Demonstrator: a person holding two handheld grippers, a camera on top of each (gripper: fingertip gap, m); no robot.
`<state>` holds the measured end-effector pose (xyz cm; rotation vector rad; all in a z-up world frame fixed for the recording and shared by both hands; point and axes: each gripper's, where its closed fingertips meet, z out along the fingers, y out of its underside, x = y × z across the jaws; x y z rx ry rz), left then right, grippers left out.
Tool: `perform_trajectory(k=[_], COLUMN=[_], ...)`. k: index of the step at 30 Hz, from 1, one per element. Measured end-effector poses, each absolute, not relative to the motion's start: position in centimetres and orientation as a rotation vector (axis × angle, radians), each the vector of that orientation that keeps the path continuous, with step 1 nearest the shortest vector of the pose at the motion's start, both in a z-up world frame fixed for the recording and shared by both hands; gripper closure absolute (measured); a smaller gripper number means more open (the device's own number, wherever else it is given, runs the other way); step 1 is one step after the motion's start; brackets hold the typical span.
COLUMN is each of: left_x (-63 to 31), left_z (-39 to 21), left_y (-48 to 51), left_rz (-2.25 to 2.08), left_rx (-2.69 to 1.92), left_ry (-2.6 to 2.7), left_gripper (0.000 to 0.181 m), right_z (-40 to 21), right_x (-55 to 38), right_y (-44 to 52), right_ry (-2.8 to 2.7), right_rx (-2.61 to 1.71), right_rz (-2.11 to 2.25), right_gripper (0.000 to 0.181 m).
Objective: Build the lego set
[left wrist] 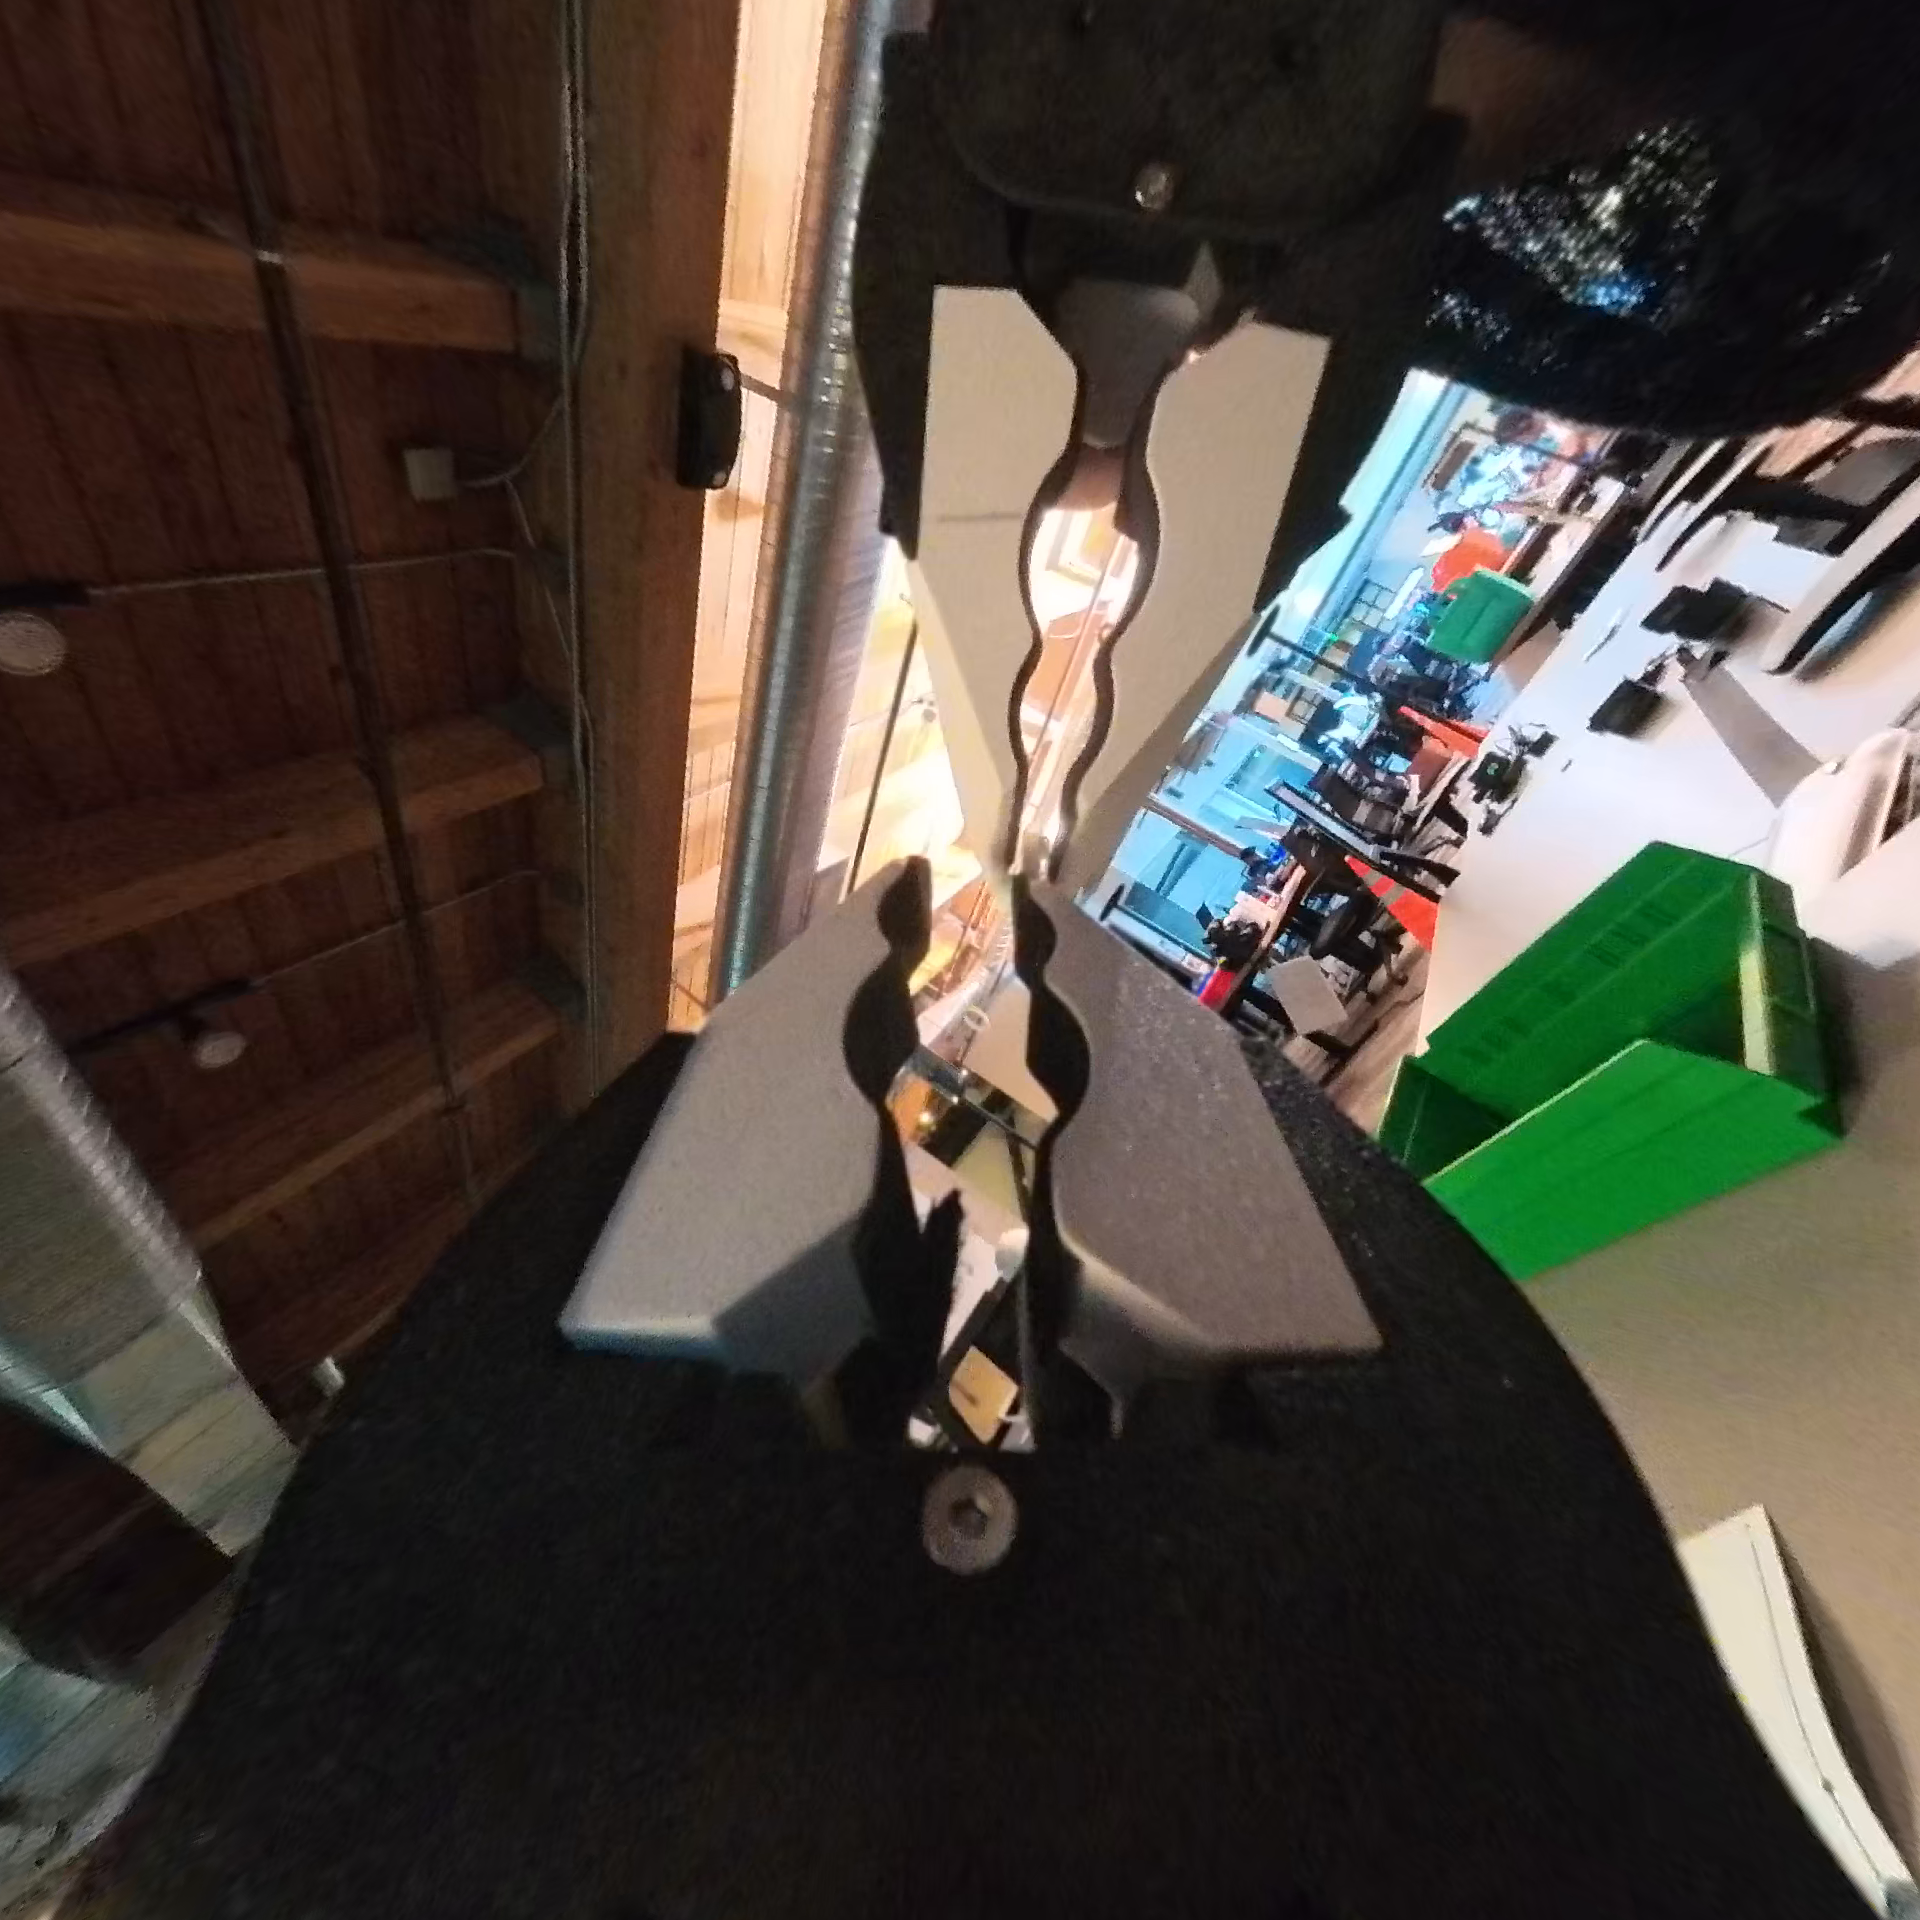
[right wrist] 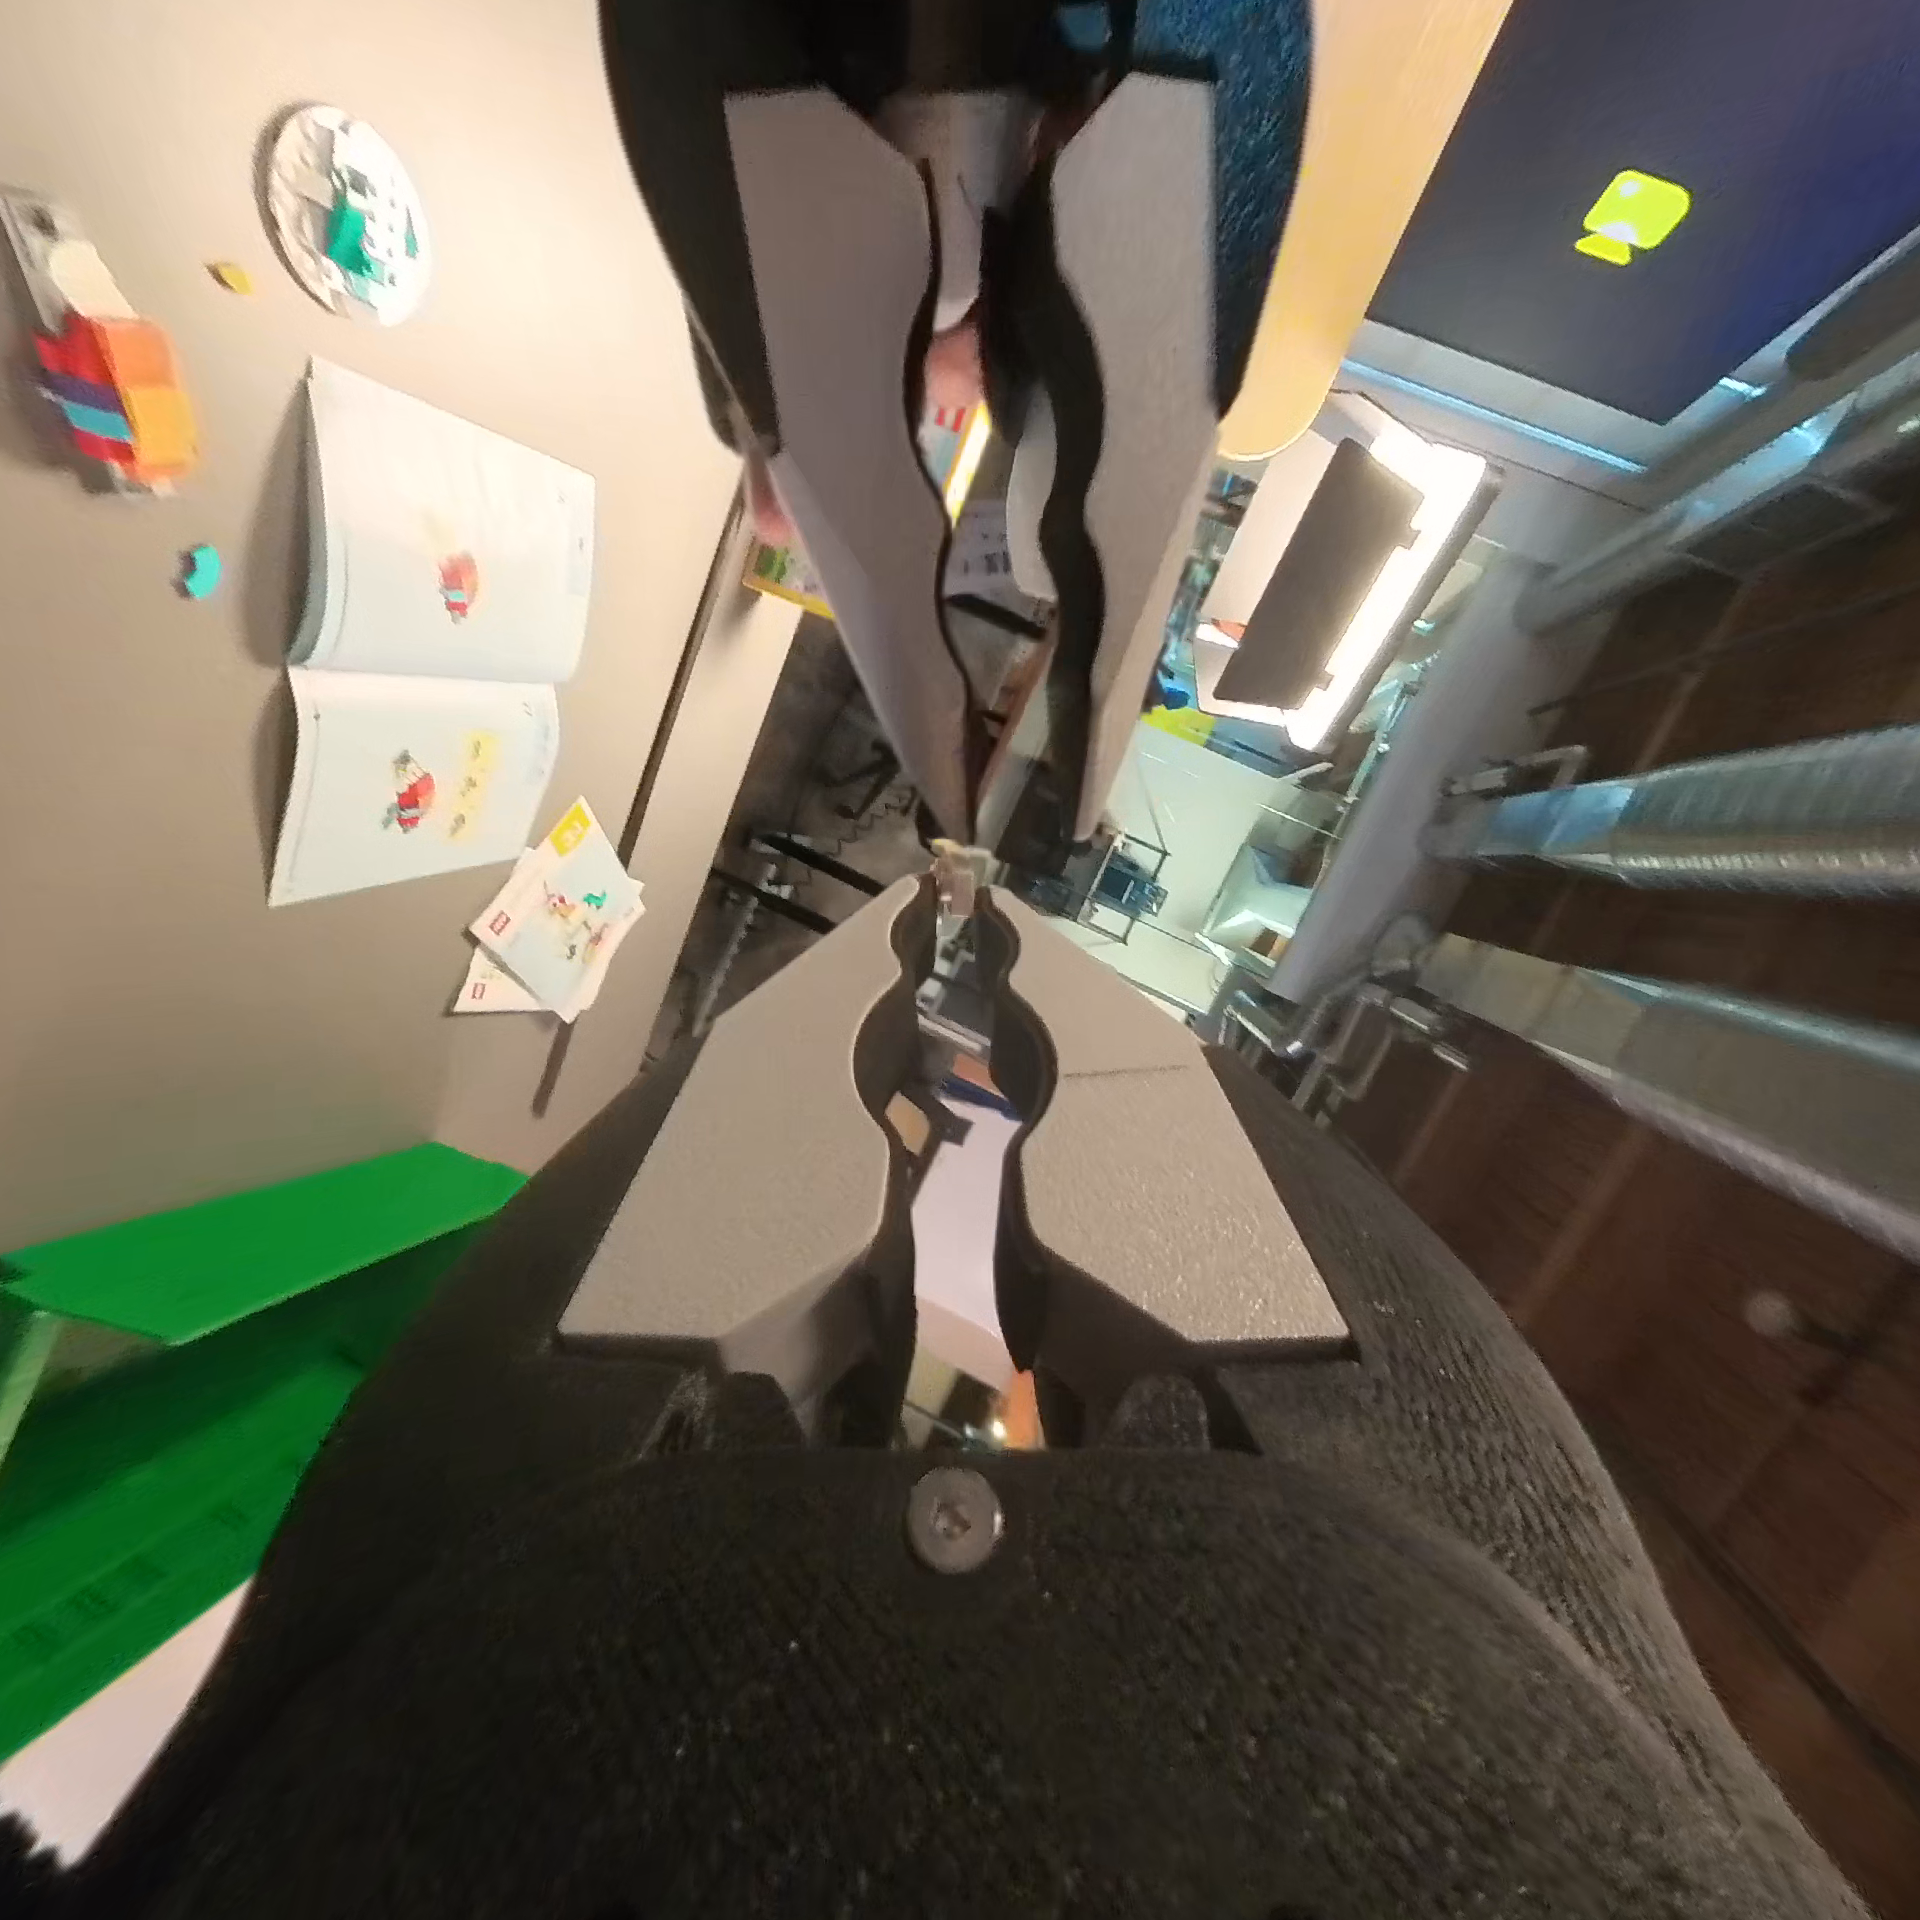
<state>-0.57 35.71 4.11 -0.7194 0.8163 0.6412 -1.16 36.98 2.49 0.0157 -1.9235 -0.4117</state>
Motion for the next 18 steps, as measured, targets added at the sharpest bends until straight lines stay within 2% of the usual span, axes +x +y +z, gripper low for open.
perform_trajectory(k=[5, 9, 18], left_x=[-0.3, 0.0, 0.5], left_z=[3.4, 3.2, 2.8], left_y=[36.4, 36.4, 36.5], left_rz=[0.637, 0.645, 0.621], left_rx=[-0.761, -0.749, -0.792], left_ry=[0.854, 0.876, 0.904], left_gripper=[0.165, 0.172, 0.174], right_z=[2.5, 2.4, 2.1], right_x=[-0.9, -0.6, -0.3], right_y=[36.7, 36.5, 36.5], right_ry=[-1.941, -1.955, -1.975], right_rx=[0.011, 0.012, 0.013], right_rz=[-0.373, -0.353, -0.349], right_gripper=[0.176, 0.177, 0.176])
